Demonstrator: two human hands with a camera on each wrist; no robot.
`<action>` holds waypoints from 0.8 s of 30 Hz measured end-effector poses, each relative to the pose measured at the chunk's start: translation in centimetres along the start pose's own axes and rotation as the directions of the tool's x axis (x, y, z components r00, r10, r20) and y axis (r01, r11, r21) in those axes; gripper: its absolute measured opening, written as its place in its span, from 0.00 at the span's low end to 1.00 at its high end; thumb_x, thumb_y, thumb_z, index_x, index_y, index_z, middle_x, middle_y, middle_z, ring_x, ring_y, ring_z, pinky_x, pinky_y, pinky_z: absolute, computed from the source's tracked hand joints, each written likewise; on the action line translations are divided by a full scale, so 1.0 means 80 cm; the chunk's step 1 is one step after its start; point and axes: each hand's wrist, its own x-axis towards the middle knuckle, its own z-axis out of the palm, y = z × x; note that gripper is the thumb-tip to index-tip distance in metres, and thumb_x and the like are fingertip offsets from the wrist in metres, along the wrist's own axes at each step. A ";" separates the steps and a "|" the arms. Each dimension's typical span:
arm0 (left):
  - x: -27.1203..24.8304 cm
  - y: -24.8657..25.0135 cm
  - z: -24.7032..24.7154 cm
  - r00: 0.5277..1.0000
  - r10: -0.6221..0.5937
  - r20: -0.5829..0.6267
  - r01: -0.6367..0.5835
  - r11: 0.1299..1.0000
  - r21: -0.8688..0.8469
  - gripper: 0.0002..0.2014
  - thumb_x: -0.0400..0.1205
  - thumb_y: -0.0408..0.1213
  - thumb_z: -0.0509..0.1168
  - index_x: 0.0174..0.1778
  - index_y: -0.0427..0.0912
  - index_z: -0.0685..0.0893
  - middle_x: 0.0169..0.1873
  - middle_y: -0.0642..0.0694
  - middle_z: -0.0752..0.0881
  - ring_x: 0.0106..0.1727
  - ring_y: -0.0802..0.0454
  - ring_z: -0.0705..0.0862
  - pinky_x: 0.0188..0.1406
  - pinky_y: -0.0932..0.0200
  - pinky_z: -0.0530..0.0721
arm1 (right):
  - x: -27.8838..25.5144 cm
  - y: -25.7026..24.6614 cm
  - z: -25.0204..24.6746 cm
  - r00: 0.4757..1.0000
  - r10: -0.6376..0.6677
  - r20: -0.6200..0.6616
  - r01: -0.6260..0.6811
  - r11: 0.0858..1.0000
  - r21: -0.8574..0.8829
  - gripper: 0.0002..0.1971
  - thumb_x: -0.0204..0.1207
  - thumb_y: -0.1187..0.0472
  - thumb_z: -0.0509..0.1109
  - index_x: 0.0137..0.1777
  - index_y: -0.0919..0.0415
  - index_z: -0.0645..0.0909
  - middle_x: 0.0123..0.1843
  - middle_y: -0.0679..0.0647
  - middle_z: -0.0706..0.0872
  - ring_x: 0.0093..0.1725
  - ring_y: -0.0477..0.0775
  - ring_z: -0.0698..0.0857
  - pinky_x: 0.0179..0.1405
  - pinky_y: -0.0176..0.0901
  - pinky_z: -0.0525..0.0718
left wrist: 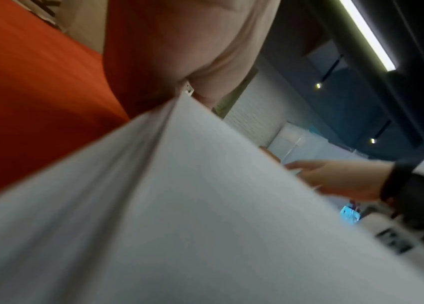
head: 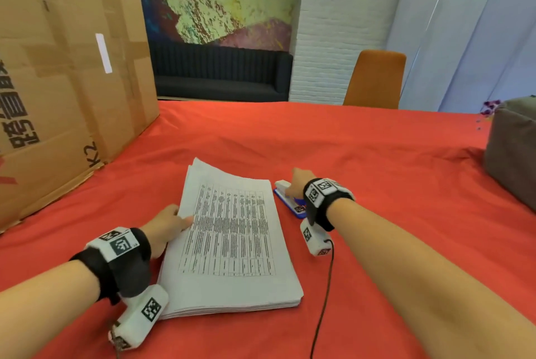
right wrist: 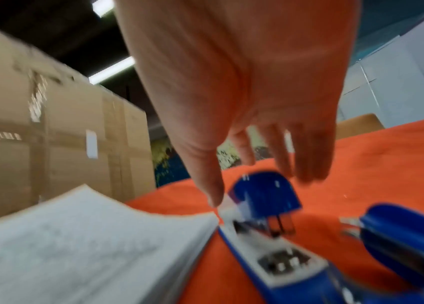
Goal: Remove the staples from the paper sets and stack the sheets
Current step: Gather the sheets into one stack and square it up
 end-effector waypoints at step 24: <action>-0.025 0.026 0.014 0.999 -0.006 0.035 -0.010 0.895 0.447 0.15 0.81 0.32 0.66 0.62 0.32 0.78 0.49 0.40 0.82 0.46 0.45 0.79 0.32 0.59 0.74 | -0.043 0.089 0.019 0.968 -0.109 0.226 0.133 0.987 -0.094 0.24 0.68 0.45 0.78 0.56 0.62 0.84 0.52 0.57 0.89 0.44 0.53 0.82 0.41 0.41 0.78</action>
